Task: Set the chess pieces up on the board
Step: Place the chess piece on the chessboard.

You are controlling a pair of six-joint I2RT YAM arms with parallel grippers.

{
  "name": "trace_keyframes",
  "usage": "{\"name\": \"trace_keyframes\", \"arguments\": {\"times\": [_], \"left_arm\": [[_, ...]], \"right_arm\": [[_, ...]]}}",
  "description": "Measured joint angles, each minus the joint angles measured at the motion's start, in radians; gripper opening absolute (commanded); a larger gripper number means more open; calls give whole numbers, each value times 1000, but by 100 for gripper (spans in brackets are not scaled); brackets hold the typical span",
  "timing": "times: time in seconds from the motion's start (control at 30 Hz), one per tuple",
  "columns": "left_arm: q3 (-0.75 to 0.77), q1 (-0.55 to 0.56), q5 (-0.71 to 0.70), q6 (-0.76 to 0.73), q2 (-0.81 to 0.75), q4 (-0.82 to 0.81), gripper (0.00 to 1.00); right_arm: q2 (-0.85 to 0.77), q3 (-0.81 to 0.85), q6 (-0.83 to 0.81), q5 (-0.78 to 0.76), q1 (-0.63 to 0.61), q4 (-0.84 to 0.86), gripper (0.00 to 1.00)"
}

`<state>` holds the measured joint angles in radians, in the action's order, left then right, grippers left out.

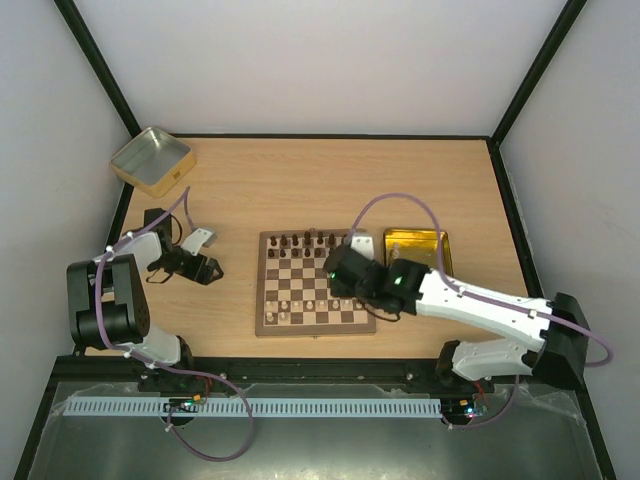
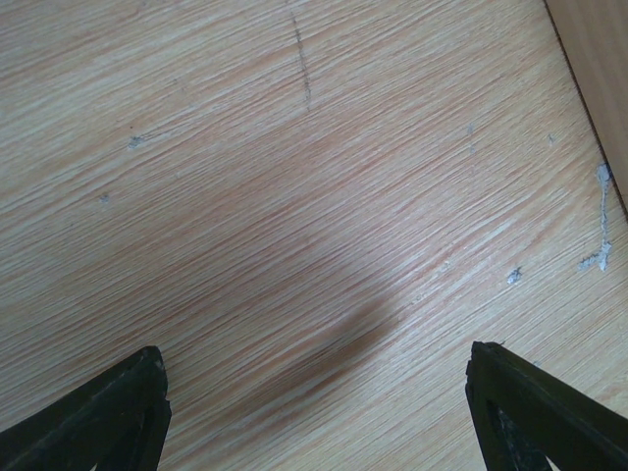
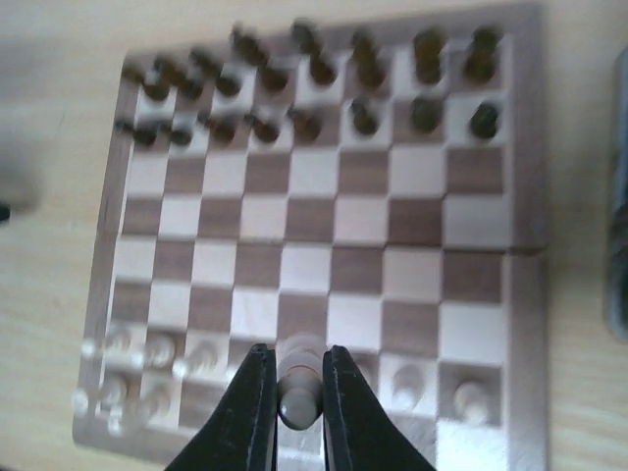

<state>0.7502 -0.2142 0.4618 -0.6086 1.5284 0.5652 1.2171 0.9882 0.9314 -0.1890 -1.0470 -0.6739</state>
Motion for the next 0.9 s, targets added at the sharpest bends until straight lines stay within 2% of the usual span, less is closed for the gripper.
{"name": "trace_keyframes", "arguments": {"times": [0.2,0.37,0.9], "left_arm": [[0,2,-3,6,-1,-2,83],[-6,3,-4,8,-6,-7,83],[-12,3,-10,8,-13,-13,83]], "right_arm": [[132,-15,135,-30,-235,13,7],[284,48,181,-35,-347,29,7],[394,116,195,-41,-374,77,8]]}}
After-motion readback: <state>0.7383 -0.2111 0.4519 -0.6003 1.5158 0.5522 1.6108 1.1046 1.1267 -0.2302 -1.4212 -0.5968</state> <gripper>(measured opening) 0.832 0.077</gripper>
